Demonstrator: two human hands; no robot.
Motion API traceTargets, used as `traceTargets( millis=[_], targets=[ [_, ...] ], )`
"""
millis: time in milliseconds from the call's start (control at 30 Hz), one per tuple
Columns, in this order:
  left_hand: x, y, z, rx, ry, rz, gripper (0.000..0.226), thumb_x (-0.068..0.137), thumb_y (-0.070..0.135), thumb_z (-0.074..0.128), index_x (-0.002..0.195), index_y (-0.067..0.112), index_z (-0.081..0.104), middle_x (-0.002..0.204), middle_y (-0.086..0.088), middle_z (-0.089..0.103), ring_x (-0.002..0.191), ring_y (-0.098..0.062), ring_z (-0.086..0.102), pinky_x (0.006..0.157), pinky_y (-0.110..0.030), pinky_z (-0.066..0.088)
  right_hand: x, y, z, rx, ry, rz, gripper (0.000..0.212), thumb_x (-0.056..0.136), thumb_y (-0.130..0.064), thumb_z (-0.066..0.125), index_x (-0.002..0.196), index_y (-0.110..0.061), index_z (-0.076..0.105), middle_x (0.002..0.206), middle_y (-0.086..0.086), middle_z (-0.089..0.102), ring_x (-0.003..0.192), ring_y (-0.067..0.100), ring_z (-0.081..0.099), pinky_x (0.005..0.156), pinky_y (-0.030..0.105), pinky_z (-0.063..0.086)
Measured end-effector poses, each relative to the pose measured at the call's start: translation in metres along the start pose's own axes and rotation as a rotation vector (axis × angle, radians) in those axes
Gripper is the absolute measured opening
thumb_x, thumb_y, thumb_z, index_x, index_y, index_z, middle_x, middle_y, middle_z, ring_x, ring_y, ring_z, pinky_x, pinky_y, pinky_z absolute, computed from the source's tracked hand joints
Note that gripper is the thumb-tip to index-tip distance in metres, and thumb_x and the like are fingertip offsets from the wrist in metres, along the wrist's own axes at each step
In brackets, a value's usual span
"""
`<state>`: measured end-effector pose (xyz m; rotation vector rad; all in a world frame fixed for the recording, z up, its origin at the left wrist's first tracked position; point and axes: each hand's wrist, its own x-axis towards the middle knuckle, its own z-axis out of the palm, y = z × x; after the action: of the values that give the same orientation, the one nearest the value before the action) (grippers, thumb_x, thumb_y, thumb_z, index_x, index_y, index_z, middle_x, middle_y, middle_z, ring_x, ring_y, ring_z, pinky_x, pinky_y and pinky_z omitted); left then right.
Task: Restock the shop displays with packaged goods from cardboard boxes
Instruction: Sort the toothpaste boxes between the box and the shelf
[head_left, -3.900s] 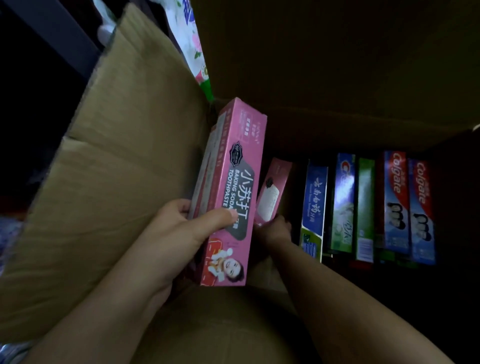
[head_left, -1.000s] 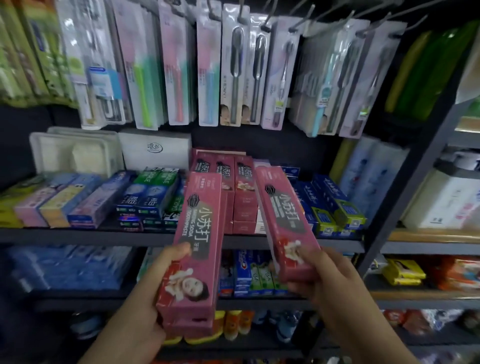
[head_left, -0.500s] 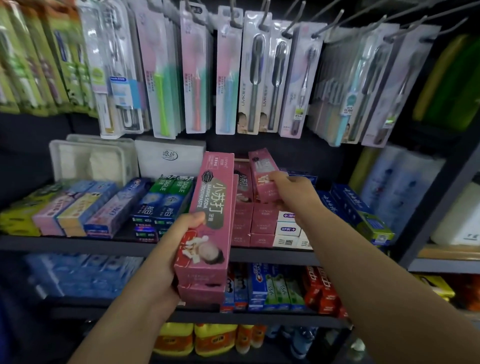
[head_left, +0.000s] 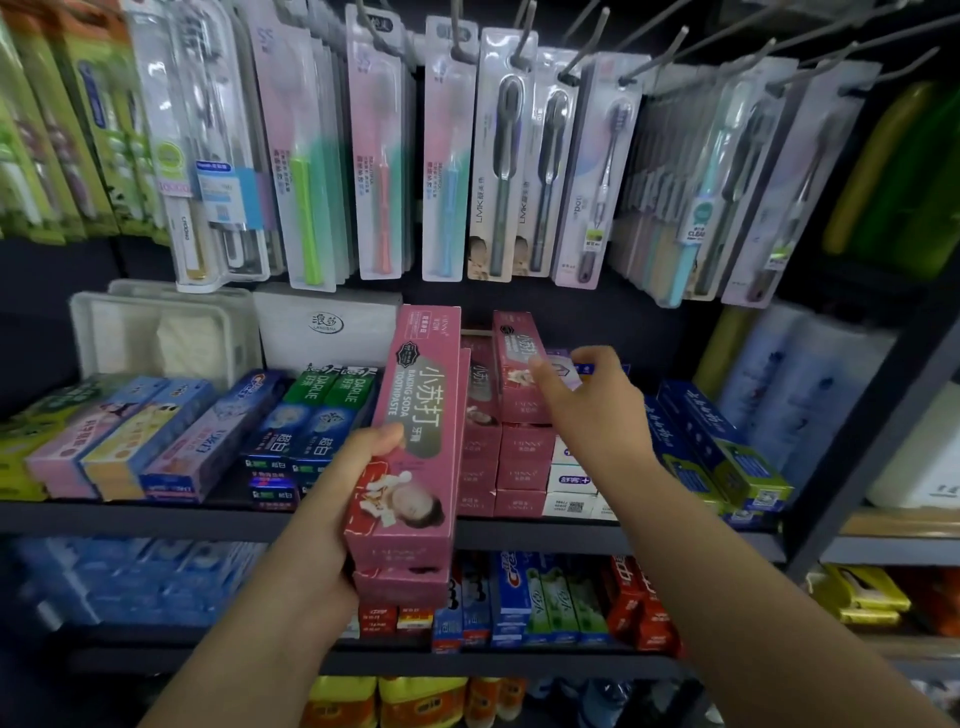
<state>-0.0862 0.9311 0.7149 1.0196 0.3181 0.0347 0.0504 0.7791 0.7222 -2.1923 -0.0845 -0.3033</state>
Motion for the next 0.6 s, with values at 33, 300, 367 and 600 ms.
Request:
traceTargets(
  millis=[33, 300, 367, 600],
  targets=[
    [0.001, -0.003, -0.002, 0.005, -0.006, 0.031, 0.032, 0.064, 0.035, 0.065, 0.089, 0.014, 0.068, 0.070, -0.010, 0.072, 0.056, -0.022, 0.068, 0.067, -0.035, 0.048, -0.016, -0.008, -0.006, 0.057, -0.008, -0.039, 0.043, 0.087, -0.060, 0.050, 0.115, -0.027, 0.047, 0.094, -0.001, 0.061, 0.075, 0.014, 0.061, 0.065, 0.030, 0.052],
    [0.003, -0.002, 0.012, 0.036, -0.042, 0.029, 0.029, 0.068, 0.041, 0.063, 0.071, 0.016, 0.078, 0.077, -0.011, 0.074, 0.062, -0.023, 0.071, 0.068, -0.035, 0.048, -0.119, -0.030, -0.021, 0.177, -0.552, -0.030, 0.066, 0.050, -0.086, 0.037, 0.094, -0.040, 0.051, 0.067, -0.009, 0.067, 0.055, 0.001, 0.063, 0.053, 0.017, 0.045],
    [0.007, -0.002, 0.010, 0.084, -0.008, 0.035, 0.039, 0.065, 0.048, 0.065, 0.082, 0.016, 0.078, 0.084, -0.012, 0.075, 0.072, -0.025, 0.072, 0.074, -0.037, 0.051, -0.118, -0.028, -0.016, 0.174, -0.539, -0.022, 0.062, 0.048, -0.086, 0.042, 0.091, -0.041, 0.051, 0.067, -0.014, 0.067, 0.057, -0.001, 0.064, 0.055, 0.016, 0.046],
    [0.008, -0.001, 0.000, 0.232, -0.028, 0.122, 0.066, 0.062, 0.067, 0.058, 0.106, 0.020, 0.071, 0.098, -0.011, 0.074, 0.092, -0.029, 0.071, 0.089, -0.046, 0.051, -0.106, -0.029, -0.011, 0.368, -0.629, 0.060, 0.036, 0.082, -0.054, 0.057, 0.094, -0.020, 0.060, 0.063, -0.002, 0.063, 0.054, 0.013, 0.057, 0.054, 0.026, 0.046]
  ],
)
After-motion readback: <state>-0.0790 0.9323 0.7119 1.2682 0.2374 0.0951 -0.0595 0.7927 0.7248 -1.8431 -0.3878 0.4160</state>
